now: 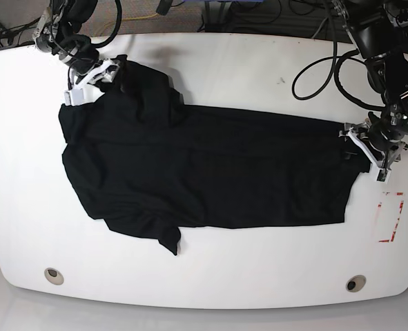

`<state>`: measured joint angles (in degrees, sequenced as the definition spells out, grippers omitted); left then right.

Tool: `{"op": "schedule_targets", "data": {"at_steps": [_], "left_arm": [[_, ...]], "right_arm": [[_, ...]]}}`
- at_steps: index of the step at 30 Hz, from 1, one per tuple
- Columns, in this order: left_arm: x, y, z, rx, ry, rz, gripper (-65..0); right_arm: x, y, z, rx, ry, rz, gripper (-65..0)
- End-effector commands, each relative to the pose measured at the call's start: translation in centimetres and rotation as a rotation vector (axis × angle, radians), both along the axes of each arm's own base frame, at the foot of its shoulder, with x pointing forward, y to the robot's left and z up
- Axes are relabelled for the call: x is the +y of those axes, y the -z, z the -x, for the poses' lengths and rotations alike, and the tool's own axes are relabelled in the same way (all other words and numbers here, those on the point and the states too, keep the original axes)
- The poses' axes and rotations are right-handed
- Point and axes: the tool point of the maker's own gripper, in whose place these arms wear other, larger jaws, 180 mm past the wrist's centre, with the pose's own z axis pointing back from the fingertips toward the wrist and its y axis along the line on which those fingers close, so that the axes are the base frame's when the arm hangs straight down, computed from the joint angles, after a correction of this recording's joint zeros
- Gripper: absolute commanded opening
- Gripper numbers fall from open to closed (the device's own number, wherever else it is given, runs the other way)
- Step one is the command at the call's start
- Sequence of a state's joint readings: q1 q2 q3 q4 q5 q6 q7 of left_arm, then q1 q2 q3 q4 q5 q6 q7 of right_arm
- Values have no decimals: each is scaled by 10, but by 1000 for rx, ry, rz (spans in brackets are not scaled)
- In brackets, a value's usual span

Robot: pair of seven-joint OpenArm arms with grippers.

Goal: Fold the T-shirt properly
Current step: 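Grasp the T-shirt edge with both grippers and pull it taut, then hold the edge with both grippers and stretch it apart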

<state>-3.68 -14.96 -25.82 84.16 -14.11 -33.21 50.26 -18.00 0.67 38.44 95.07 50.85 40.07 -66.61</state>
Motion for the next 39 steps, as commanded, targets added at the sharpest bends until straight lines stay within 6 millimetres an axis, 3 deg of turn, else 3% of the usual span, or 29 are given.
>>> {"op": "schedule_targets", "data": {"at_steps": [1, 3, 7, 11, 22, 29, 39], "left_arm": [[7, -19, -11, -57, 0, -18, -217], [7, -18, -10, -55, 0, -18, -217], [8, -13, -4, -39, 1, -23, -217], [8, -13, -3, -38, 0, -24, -217], [27, -12, 8, -32, -57, -26, -217], [28, -10, 10, -28, -60, -26, -218], [33, -11, 13, -22, -57, -43, -218]], "right_arm": [[3, -1, -2, 1, -18, 9, -170], [4, -1, -3, -2, -22, 6, -228], [5, -4, -9, -17, -22, 5, -460], [5, -7, -9, -24, -27, 8, -623], [11, -62, -11, -186, -70, 1, -644], [-2, -90, -52, -307, -83, 29, -640], [-36, -82, -108, -298, -36, -33, -637]]}}
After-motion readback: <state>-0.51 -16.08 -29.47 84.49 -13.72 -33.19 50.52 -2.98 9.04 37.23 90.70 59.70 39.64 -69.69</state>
